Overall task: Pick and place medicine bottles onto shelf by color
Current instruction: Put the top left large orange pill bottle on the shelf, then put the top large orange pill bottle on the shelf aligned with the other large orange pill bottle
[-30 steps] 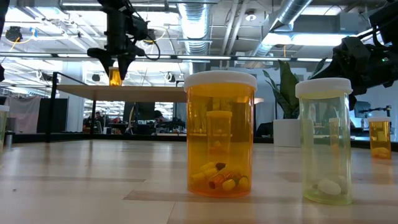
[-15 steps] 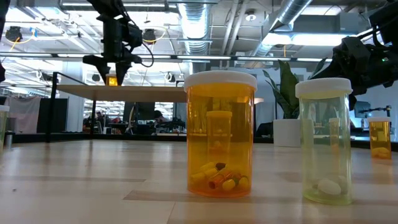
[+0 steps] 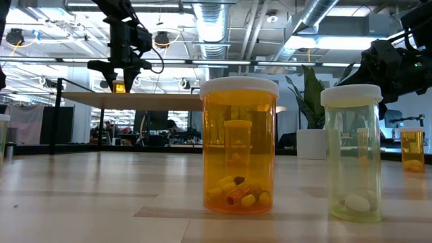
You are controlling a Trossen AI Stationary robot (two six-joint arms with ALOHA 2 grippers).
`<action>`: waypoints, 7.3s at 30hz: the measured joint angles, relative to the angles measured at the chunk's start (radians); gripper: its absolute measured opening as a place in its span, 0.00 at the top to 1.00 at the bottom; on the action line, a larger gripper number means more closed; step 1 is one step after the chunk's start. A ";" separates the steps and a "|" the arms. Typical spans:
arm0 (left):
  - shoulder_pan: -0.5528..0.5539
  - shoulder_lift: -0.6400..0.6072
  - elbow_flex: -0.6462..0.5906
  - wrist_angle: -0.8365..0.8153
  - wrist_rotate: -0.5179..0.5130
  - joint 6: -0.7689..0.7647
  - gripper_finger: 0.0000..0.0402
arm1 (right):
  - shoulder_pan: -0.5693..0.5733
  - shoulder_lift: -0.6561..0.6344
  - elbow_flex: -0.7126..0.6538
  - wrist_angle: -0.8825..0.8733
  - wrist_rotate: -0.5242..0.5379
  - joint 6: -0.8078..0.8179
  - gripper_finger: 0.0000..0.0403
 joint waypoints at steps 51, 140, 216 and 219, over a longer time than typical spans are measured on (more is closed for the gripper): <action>-0.036 -0.019 0.139 -0.103 -0.083 0.022 0.45 | 0.000 0.000 0.000 0.000 0.000 0.000 0.37; -1.395 0.368 -0.825 2.342 -0.612 0.138 0.17 | 0.000 0.000 0.000 -0.031 -0.001 0.000 0.37; -1.310 0.472 -0.790 2.364 -0.437 0.056 0.45 | 0.000 0.001 0.000 -0.033 0.000 0.000 0.37; -1.309 0.472 -0.779 2.364 -0.431 0.072 0.46 | 0.000 0.001 0.000 -0.033 0.000 0.000 0.37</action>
